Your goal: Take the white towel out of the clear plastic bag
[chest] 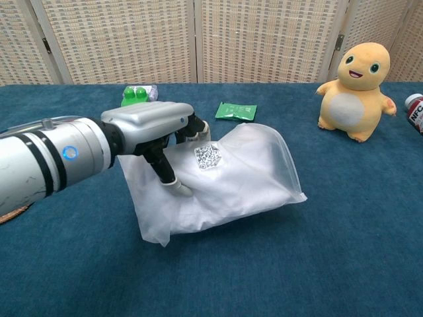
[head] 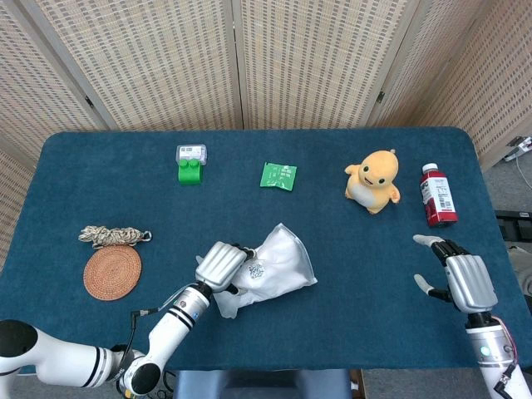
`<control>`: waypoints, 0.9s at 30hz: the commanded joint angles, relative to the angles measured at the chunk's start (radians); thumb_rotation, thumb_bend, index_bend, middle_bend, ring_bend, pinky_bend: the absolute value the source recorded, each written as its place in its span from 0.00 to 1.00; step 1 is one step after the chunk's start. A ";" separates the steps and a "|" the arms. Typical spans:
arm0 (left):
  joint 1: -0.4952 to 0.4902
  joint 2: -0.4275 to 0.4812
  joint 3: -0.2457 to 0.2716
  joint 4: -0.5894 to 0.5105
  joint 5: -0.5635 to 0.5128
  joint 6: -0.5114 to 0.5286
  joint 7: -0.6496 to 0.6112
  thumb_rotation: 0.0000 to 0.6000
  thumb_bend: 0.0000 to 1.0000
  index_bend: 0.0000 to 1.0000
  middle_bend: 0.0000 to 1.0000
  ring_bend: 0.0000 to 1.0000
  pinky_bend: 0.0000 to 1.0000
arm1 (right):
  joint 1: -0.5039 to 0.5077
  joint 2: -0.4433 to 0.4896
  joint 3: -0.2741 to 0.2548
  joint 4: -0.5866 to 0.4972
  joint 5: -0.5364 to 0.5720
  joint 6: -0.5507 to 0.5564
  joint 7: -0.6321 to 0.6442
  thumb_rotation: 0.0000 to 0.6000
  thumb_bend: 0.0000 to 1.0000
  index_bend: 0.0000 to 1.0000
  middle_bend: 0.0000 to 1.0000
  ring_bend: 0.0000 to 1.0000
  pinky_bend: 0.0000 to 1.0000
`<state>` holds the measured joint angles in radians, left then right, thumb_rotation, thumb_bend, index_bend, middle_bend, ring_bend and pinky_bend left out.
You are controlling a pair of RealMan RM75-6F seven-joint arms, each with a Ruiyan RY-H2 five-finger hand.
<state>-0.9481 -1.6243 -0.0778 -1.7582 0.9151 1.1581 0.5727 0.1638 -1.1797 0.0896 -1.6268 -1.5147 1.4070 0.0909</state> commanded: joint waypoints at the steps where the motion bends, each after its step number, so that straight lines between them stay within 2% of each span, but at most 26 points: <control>1: 0.018 0.018 0.000 -0.031 0.044 0.010 -0.016 1.00 0.14 0.44 0.52 0.45 0.56 | 0.014 -0.007 0.011 -0.006 0.004 -0.008 0.000 1.00 0.21 0.39 0.30 0.25 0.45; 13: 0.080 0.030 -0.007 -0.067 0.213 0.051 -0.086 1.00 0.15 0.46 0.54 0.47 0.57 | 0.071 -0.061 0.040 -0.004 0.006 -0.040 -0.008 1.00 0.21 0.44 0.29 0.23 0.44; 27: 0.103 0.045 -0.036 -0.125 0.248 0.022 -0.090 1.00 0.16 0.46 0.54 0.47 0.57 | 0.139 -0.127 0.060 0.002 -0.009 -0.072 -0.020 1.00 0.20 0.44 0.27 0.21 0.41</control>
<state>-0.8456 -1.5794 -0.1126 -1.8802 1.1611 1.1817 0.4812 0.2995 -1.3033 0.1478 -1.6251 -1.5217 1.3371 0.0731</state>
